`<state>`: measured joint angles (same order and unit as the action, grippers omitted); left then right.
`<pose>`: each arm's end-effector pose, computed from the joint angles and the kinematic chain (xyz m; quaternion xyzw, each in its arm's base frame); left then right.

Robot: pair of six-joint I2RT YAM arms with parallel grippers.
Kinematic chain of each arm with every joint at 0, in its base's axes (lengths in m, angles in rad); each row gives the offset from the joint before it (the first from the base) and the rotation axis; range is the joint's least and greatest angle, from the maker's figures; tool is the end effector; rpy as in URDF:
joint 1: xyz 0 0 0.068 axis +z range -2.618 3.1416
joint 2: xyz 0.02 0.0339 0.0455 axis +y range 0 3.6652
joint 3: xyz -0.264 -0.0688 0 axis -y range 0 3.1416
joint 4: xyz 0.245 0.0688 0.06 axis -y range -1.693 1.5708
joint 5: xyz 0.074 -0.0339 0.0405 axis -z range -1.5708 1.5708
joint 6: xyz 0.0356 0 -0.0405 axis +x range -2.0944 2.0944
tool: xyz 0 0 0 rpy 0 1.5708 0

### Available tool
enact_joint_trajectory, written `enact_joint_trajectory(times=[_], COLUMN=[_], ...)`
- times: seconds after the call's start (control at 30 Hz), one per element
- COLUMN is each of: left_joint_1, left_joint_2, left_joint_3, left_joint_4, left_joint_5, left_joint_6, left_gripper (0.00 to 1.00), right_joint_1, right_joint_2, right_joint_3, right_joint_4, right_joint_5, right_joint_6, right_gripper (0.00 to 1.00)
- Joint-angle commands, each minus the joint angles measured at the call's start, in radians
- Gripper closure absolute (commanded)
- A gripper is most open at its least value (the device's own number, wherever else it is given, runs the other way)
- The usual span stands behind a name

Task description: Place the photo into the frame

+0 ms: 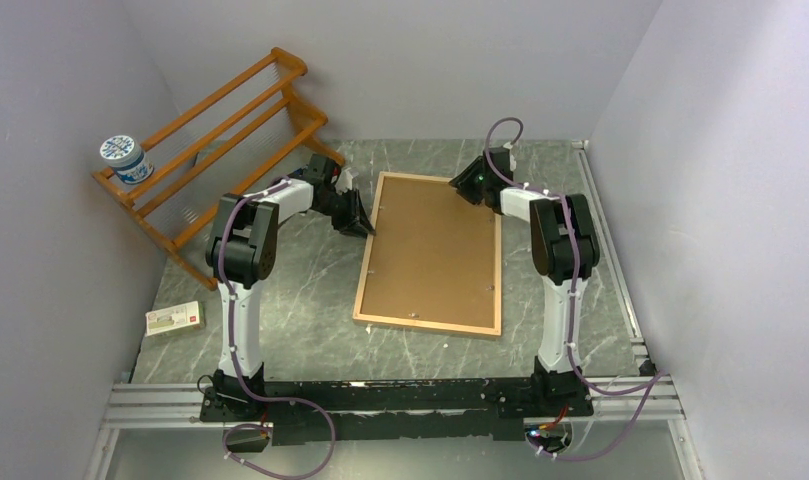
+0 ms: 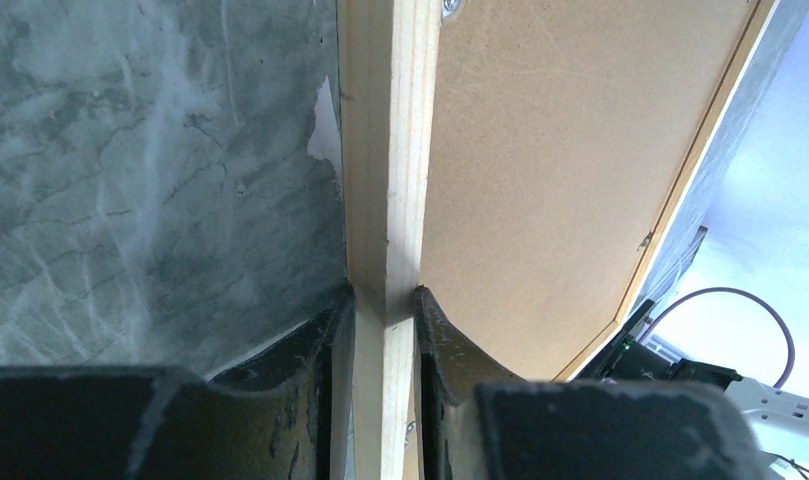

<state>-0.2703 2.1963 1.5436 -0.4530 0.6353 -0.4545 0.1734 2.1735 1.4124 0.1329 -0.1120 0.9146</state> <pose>0.4297 -0.1410 0.1346 -0.0133 0.9271 -0.3618 0.0970 0.4691 0.0862 0.1412 0.2985 0.8384 0.2773 0.3621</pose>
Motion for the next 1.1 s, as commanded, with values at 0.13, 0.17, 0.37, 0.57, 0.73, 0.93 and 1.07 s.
enact_joint_trajectory(times=[0.13, 0.17, 0.37, 0.57, 0.73, 0.93, 1.07], left_joint_1=[-0.008, -0.008, -0.009, -0.008, -0.008, -0.008, -0.006], left_joint_2=[0.021, 0.023, 0.03, 0.034, 0.03, 0.003, -0.024], left_joint_3=[-0.03, -0.029, -0.025, -0.023, -0.011, 0.003, 0.037], left_joint_4=[-0.039, -0.04, -0.046, -0.051, -0.047, -0.037, -0.061], left_joint_5=[-0.04, -0.04, -0.029, -0.029, -0.03, -0.057, -0.089], left_joint_6=[0.057, 0.058, 0.066, 0.068, 0.055, 0.028, 0.045], left_gripper=[0.98, 0.98, 0.97, 0.98, 0.97, 0.75, 0.55], right_joint_1=[-0.013, -0.013, -0.017, -0.018, -0.033, -0.094, -0.145], right_joint_2=[0.057, 0.062, 0.091, 0.121, 0.066, -0.076, -0.196], right_joint_3=[0.039, 0.042, 0.039, 0.055, 0.049, 0.043, 0.002], right_joint_4=[0.036, 0.046, 0.15, 0.232, 0.211, 0.163, 0.132], right_joint_5=[0.036, 0.028, -0.047, -0.162, -0.186, -0.301, -0.365], right_joint_6=[-0.043, -0.048, -0.055, -0.038, -0.03, 0.003, 0.021], right_gripper=[0.61, 0.61, 0.62, 0.62, 0.62, 0.61, 0.58])
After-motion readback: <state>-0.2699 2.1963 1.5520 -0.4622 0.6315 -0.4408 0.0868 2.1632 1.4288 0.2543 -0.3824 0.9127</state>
